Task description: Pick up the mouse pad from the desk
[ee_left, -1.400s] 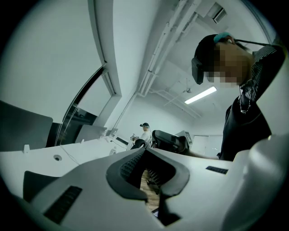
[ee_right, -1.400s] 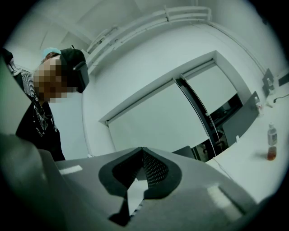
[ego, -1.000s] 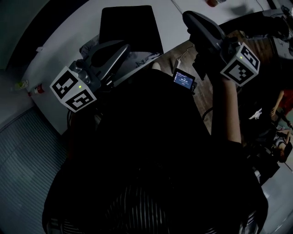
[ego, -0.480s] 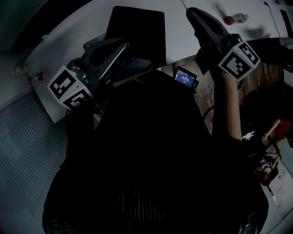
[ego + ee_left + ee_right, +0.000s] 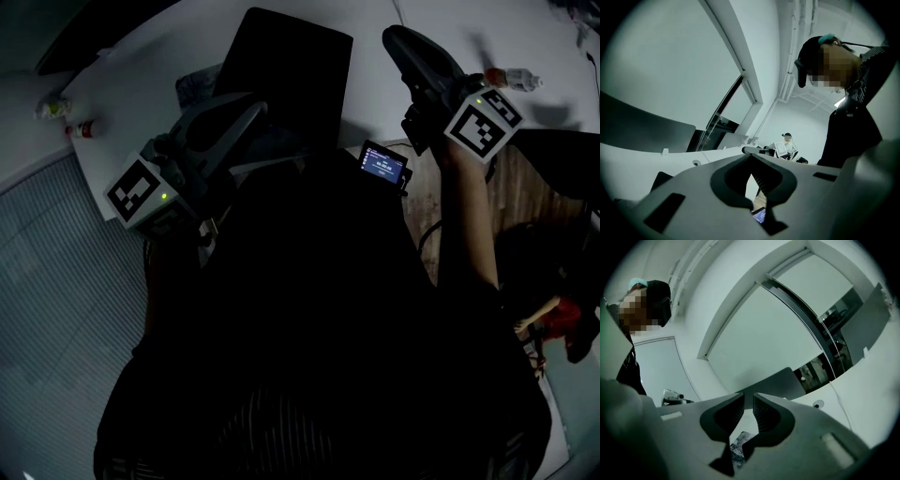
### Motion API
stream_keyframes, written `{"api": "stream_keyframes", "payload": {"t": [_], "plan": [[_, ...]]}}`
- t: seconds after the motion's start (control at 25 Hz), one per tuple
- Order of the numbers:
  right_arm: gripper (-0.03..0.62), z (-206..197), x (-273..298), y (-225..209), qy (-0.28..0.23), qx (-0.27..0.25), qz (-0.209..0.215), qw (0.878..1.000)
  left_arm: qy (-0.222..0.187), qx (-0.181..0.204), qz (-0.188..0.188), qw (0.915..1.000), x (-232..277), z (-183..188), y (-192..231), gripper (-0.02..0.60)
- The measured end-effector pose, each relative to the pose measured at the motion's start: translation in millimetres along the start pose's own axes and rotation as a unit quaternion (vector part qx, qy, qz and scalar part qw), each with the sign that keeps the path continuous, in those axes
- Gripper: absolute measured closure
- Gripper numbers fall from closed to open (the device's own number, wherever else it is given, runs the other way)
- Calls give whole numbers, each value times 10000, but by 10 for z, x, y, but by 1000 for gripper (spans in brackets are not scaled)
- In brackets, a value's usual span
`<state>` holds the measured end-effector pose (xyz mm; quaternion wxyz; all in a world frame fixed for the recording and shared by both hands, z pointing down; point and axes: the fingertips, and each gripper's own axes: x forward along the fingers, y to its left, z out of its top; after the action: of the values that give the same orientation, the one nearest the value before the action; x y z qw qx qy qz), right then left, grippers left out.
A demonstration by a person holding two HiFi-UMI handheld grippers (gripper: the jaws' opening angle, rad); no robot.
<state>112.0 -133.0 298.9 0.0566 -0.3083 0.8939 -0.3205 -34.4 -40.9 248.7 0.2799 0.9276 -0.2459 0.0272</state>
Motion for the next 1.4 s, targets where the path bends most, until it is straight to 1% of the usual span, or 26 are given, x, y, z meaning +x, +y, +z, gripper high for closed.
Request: {"api": "stream_keyframes", "payload": {"t": [0.12, 0.24, 0.32, 0.4, 0.52, 0.6, 0.68, 0.76, 0.8, 0.92, 1.04, 1.2, 1.32, 1.4], "plan": [[528, 82, -61, 21, 246, 123, 217, 9994, -17, -78, 320, 9995, 16, 118, -250, 572], [506, 51, -60, -51, 480, 178, 235, 9984, -17, -215, 511, 9985, 54, 89, -274, 572], [480, -52, 23, -53, 485, 375, 422, 9972, -15, -300, 576, 9979, 26, 41, -313, 572], [456, -183, 114, -85, 489, 609, 580, 9953, 26, -307, 583, 9978, 1, -8, -345, 572], [428, -302, 217, -231, 500, 751, 595, 9941, 114, -300, 569, 9979, 32, -53, -261, 572], [422, -424, 205, -302, 546, 789, 407, 9946, 270, -324, 535, 9977, 32, -110, -231, 572], [388, -563, 200, -385, 591, 801, 174, 9949, 428, -384, 526, 9970, 6, -189, -185, 572], [364, -655, 236, -498, 509, 887, -47, 9947, 434, -380, 442, 9974, 1, -185, -135, 572], [358, -751, 220, -546, 551, 967, -185, 9936, 412, -387, 370, 9977, -4, -170, -142, 572], [347, -1080, 83, -777, 843, 1139, -608, 9881, 465, -498, 233, 9974, 44, -186, -122, 572], [349, -1243, -32, -999, 953, 1084, -1036, 9841, 514, -620, 83, 9967, 137, -252, -97, 572], [349, -1584, -57, -1140, 1207, 1360, -1363, 9738, 639, -807, -75, 9947, 135, -358, -7, 572], [349, -1821, 2, -1252, 1354, 1521, -1549, 9667, 655, -923, -105, 9935, 103, -367, 133, 572], [349, -1955, 25, -1340, 1412, 1610, -1668, 9625, 655, -960, -197, 9930, 86, -380, 172, 572]]}}
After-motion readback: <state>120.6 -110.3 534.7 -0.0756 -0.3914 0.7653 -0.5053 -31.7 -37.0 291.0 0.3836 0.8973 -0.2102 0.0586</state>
